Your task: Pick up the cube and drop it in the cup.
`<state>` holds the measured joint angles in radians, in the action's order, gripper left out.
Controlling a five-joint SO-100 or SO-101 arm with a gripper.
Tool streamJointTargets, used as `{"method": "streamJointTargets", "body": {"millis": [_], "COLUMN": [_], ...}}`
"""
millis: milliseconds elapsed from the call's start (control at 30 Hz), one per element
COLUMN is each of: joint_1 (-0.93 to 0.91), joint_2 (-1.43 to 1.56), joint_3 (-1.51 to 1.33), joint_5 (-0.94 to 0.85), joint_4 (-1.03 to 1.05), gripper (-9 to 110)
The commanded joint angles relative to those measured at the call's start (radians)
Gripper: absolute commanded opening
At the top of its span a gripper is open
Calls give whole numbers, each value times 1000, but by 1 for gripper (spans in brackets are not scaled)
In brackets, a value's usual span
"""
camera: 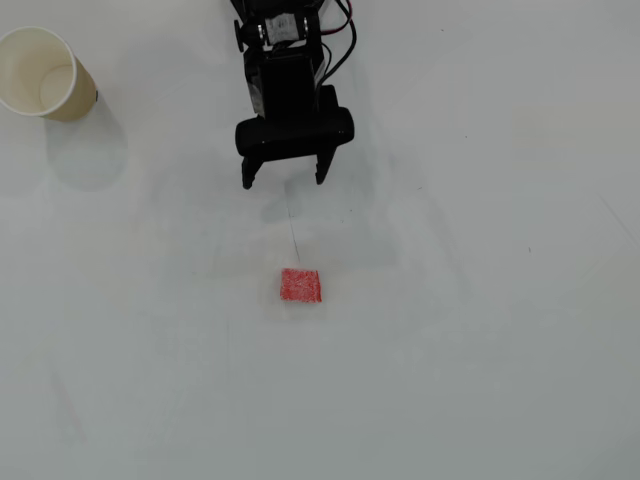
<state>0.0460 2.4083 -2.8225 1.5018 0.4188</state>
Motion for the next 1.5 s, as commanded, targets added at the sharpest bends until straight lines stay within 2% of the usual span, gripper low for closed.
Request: {"method": "streamJointTargets", "body": {"millis": [0,367,933,1467], "joint_1": [-6,6,25,25], "joint_2": [-52,-275,-669,-923], "joint_3": [170,281,557,772], "joint_5": [9,3,9,9], "joint_4": [-61,-187,-279,-345], "gripper": [36,37,37,37]}}
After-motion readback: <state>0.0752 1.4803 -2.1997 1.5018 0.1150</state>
